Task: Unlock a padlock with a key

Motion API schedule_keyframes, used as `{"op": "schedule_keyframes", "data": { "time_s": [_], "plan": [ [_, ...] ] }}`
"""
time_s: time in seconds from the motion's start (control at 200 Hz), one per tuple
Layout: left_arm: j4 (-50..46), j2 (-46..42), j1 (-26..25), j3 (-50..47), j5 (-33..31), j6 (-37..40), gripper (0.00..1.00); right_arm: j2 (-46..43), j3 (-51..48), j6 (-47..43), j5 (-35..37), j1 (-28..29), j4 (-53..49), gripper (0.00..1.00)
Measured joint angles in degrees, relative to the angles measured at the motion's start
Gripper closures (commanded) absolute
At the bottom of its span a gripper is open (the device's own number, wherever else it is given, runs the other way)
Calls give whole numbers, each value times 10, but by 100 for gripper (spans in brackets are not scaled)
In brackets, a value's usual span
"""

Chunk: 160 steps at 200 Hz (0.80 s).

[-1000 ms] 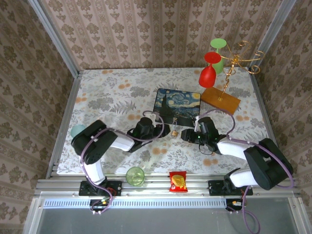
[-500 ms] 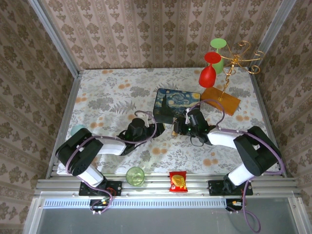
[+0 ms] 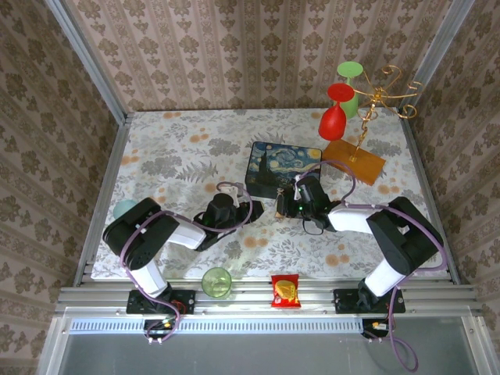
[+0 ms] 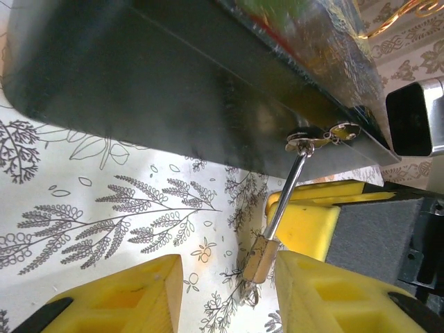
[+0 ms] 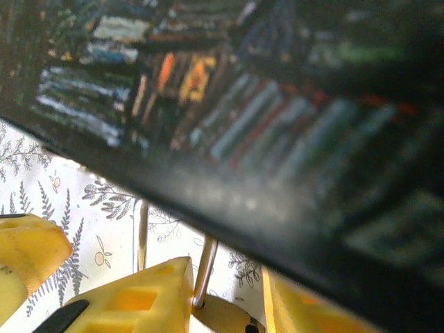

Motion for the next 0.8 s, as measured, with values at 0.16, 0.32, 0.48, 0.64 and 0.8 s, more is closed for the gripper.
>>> {"op": "schedule_keyframes", "data": {
  "time_s": [0.16, 0.32, 0.48, 0.64, 0.8],
  "plan": [
    [0, 0, 0, 0, 0, 0, 60, 14, 5, -1, 2, 0, 19, 74],
    [-2, 0, 0, 0, 0, 0, 60, 19, 6, 2, -1, 0, 32, 83],
    [-2, 0, 0, 0, 0, 0, 60, 20, 6, 12, -3, 2, 40, 89],
    [-11, -8, 0, 0, 0, 0, 60, 20, -7, 19, -4, 2, 65, 94],
    [-90, -46, 0, 29, -5, 33, 60, 20, -49, 37, -30, -11, 156, 100]
  ]
}}
